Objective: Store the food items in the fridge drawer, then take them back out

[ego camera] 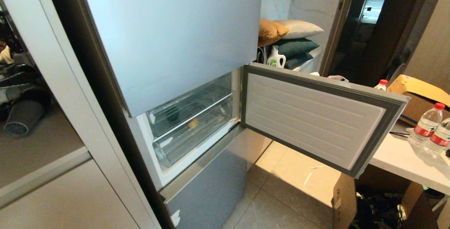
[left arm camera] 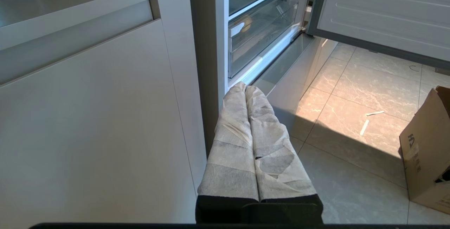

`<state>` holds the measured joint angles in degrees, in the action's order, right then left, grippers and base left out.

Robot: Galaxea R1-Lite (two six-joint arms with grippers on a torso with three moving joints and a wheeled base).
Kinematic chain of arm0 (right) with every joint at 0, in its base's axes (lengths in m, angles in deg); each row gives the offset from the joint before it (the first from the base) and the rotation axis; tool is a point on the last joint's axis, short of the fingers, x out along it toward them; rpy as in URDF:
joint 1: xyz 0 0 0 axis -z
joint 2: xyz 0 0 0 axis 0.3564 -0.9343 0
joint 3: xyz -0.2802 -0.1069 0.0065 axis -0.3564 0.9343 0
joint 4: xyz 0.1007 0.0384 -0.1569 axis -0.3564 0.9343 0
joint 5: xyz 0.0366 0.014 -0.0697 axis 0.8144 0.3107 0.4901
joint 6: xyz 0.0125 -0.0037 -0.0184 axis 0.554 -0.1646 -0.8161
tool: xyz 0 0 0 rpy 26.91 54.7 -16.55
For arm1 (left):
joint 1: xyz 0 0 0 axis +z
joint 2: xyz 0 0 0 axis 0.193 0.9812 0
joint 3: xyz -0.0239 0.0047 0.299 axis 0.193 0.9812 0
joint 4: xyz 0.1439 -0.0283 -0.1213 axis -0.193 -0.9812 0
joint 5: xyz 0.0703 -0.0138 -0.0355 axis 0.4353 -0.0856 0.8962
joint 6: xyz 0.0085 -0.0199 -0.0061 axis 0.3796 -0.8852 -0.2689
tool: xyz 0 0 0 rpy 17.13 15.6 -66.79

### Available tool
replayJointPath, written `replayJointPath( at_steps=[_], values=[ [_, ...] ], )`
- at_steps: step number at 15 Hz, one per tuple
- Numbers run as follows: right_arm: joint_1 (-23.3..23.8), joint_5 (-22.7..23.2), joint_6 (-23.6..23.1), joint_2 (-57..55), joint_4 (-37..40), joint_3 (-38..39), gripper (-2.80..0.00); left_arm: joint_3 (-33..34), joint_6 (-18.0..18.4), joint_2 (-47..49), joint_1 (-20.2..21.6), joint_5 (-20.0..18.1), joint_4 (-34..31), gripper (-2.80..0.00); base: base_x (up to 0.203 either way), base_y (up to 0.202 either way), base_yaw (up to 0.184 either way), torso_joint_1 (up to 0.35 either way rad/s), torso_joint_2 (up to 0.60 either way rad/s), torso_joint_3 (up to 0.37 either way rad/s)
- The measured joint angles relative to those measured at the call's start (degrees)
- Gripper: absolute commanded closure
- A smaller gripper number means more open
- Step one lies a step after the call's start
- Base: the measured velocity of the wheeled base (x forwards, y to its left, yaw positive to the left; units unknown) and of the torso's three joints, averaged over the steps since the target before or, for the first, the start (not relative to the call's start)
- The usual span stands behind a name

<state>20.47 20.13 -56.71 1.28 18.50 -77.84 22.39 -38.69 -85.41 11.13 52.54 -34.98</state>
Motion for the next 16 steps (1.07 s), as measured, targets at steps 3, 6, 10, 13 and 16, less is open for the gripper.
replayJointPath(
  at_steps=[3, 6, 10, 13, 16],
  values=[
    [0.0, 0.0, 0.0, 0.0, 0.0, 0.02, 0.0, 0.0, 0.0, 0.0, 0.0, -0.04, 0.03, 0.0, 0.0, 0.0, 0.0, 0.0, 0.0, 0.0],
    [0.0, 0.0, -0.01, -0.02, 0.0, 0.0, 0.0, 0.0, 0.0, 0.0, 0.0, -0.03, 0.01, 0.0, 0.0, 0.0, 0.0, 0.0, 0.0, 0.0],
    [0.0, 0.0, -0.22, -0.05, 0.13, -0.04, 0.0, 0.0, 0.0, 0.0, 0.0, -0.01, 0.03, 0.0, 0.0, 0.0, 0.0, 0.0, 0.0, 0.0],
    [0.0, 0.0, -0.18, -0.02, 0.15, -0.09, 0.0, 0.0, 0.0, 0.0, 0.0, -0.03, 0.01, 0.0, 0.0, 0.0, 0.0, 0.0, 0.0, 0.0],
    [0.0, 0.0, -0.11, -0.02, 0.02, -0.02, 0.0, 0.0, 0.0, 0.0, 0.0, -0.02, 0.01, 0.0, 0.0, 0.0, 0.0, 0.0, 0.0, 0.0]
  ],
)
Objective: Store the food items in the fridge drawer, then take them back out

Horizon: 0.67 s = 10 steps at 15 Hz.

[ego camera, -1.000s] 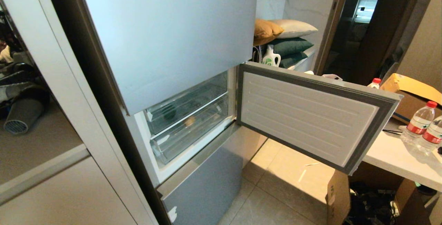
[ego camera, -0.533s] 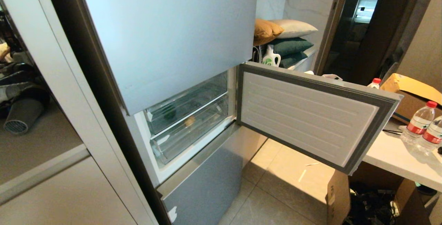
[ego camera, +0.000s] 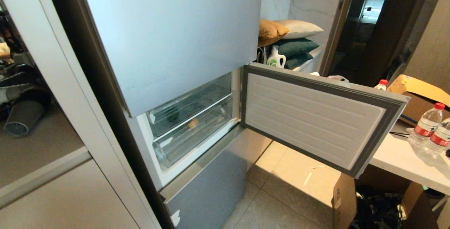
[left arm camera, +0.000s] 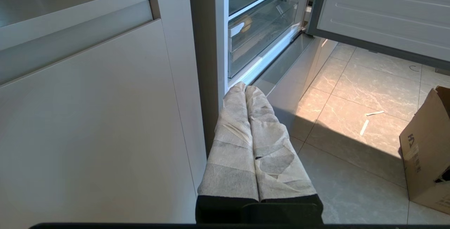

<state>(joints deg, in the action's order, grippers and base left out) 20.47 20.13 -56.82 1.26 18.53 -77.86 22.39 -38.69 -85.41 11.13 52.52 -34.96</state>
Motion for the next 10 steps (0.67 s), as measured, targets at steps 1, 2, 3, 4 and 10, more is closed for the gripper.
replayJointPath(
  at_steps=[1, 2, 3, 4, 10],
  values=[
    [0.0, 0.0, 0.0, 0.0, 0.01, 0.0, 0.0, 0.0, 0.0, 0.0, 0.0, 0.02, 0.0, 0.0, 0.0, 0.0, 0.0, 0.0, 0.0, 0.0],
    [0.04, 0.0, 0.02, 0.0, 0.01, 0.0, 0.0, 0.0, 0.0, 0.0, 0.0, -0.01, 0.0, 0.0, 0.0, 0.0, 0.0, 0.0, 0.0, 0.0],
    [0.11, 0.0, 0.02, 0.0, 0.11, 0.0, 0.0, 0.0, 0.0, 0.0, 0.0, 0.0, 0.0, 0.0, 0.0, 0.0, 0.0, 0.0, 0.0, 0.0],
    [0.15, -0.22, -0.02, -0.02, 0.63, -0.39, 0.0, 0.0, 0.0, 0.0, 0.0, -0.02, -0.01, 0.0, 0.0, 0.0, 0.0, 0.0, 0.0, 0.0],
    [0.7, -5.5, 9.27, -13.47, 6.54, -16.37, 0.0, 0.0, 0.0, 0.0, 0.0, -0.02, -0.02, 0.0, 0.0, 0.0, 0.0, 0.0, 0.0, 0.0]
  ],
)
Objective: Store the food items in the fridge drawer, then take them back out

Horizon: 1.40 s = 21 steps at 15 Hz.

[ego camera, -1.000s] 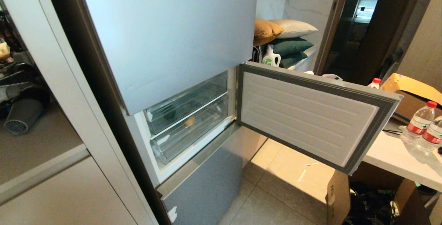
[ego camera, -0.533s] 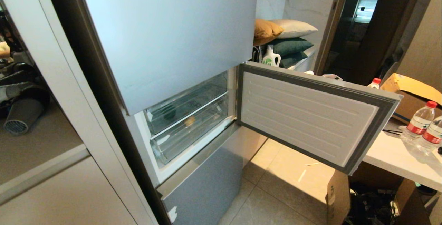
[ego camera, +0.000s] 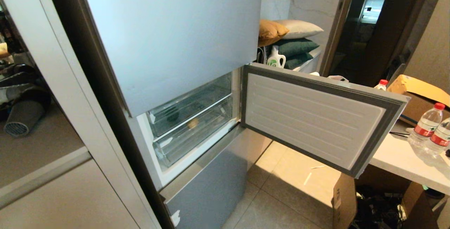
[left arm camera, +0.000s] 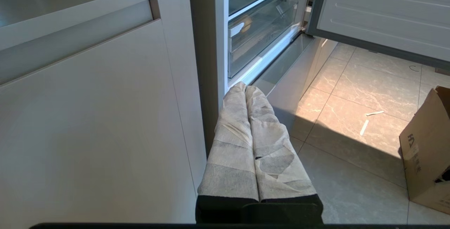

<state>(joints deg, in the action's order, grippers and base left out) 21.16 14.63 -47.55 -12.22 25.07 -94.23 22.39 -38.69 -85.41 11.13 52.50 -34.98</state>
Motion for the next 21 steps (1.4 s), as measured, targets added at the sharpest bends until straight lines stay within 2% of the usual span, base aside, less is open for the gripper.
replayJointPath(
  at_steps=[3, 6, 8, 10, 13, 16, 19, 21],
  values=[
    [2.37, -0.47, 8.11, -14.83, -5.29, -3.68, 0.0, 0.0, 0.0, 0.0, 0.0, 0.01, 0.01, 0.0, 0.0, 0.0, 0.0, 0.0, 0.0, 0.0],
    [9.04, -0.15, 11.41, -30.74, -18.07, -2.94, 0.0, 0.0, 0.0, 0.0, 0.0, 0.02, -0.01, 0.0, 0.0, 0.0, 0.0, 0.0, 0.0, 0.0],
    [16.4, 1.65, 12.32, -39.61, -28.44, -1.39, 0.0, 0.0, 0.0, 0.0, 0.0, 0.03, -0.01, 0.0, 0.0, 0.0, 0.0, 0.0, 0.0, 0.0],
    [25.36, 5.69, 12.75, -45.96, -36.47, 0.37, 0.0, 0.0, 0.0, 0.0, 0.0, 0.01, -0.01, 0.0, 0.0, 0.0, 0.0, 0.0, 0.0, 0.0],
    [36.39, 12.36, 12.98, -50.56, -41.71, 2.75, 0.0, 0.0, 0.0, 0.0, 0.0, 0.01, -0.01, 0.0, 0.0, 0.0, 0.0, 0.0, 0.0, 0.0],
    [46.16, 16.38, 13.03, -53.5, -45.95, 4.34, 0.0, 0.0, 0.0, 0.0, 0.0, 0.02, -0.01, 0.0, 0.0, 0.0, 0.0, 0.0, 0.0, 0.0],
    [52.71, 19.83, 13.09, -58.4, -49.22, 3.47, 0.0, 0.0, 0.0, 0.0, 0.0, 0.02, 0.02, 0.0, 0.0, 0.0, 0.0, 0.0, 0.0, 0.0],
    [54.24, 20.45, 12.61, -61.77, -52.73, 2.76, 0.0, 0.0, 0.0, 0.0, 0.0, 0.02, 0.01, 0.0, 0.0, 0.0, 0.0, 0.0, 0.0, 0.0]
  ],
)
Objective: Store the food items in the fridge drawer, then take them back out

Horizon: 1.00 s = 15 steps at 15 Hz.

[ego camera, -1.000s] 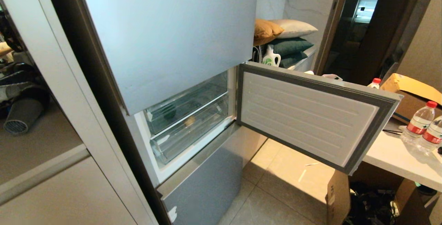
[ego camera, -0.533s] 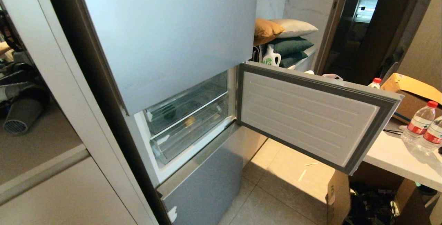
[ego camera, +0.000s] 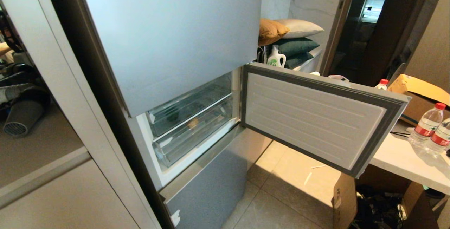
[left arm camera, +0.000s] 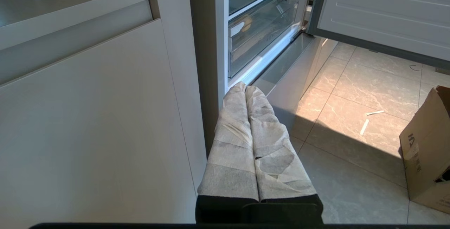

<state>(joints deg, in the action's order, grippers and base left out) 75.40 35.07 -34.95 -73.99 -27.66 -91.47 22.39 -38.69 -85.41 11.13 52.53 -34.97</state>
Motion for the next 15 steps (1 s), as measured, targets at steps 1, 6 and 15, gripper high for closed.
replayJointPath(
  at_steps=[1, 6, 15],
  values=[
    [0.22, 0.1, -0.7, -1.78, -2.42, -0.34, 0.0, 0.0, 0.0, 0.0, 0.0, -0.02, -0.02, 0.0, 0.0, 0.0, 0.0, 0.0, 0.0, 0.0],
    [-1.6, 0.23, -3.05, -10.63, -4.95, -6.63, 0.0, 0.0, 0.0, 0.0, 0.0, 0.02, 0.01, 0.0, 0.0, 0.0, 0.0, 0.0, 0.0, 0.0],
    [-6.5, -0.21, -1.69, -17.9, -5.04, -9.5, 0.0, 0.0, 0.0, 0.0, 0.0, 0.02, 0.0, 0.0, 0.0, 0.0, 0.0, 0.0, 0.0, 0.0]
  ],
)
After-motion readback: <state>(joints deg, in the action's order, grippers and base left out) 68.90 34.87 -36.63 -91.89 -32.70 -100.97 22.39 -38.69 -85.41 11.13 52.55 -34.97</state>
